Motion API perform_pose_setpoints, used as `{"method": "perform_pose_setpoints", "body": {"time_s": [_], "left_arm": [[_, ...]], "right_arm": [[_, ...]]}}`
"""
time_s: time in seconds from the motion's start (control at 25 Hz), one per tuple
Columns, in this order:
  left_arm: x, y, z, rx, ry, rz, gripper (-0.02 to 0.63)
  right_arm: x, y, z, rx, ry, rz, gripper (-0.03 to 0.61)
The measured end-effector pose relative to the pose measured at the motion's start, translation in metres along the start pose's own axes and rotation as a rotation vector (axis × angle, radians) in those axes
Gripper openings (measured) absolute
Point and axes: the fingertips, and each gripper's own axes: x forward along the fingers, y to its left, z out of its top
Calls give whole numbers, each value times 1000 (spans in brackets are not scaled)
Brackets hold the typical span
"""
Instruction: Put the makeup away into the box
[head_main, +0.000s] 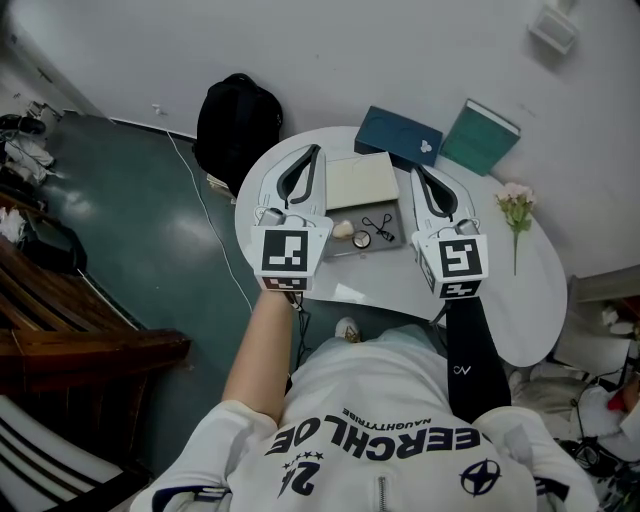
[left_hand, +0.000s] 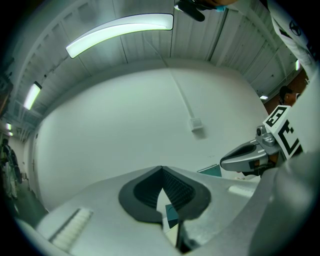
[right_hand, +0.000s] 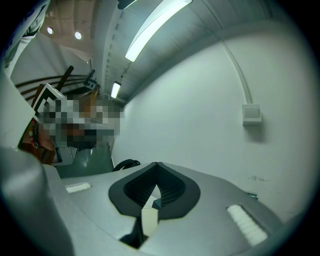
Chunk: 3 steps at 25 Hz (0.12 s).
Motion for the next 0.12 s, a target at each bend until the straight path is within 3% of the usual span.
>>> {"method": "perform_pose_setpoints", "body": {"time_s": [0.12], "left_arm": [[-2,4,-1,4,5,5,2]], "right_arm": [[1,2,1,2,2,2,29]]}}
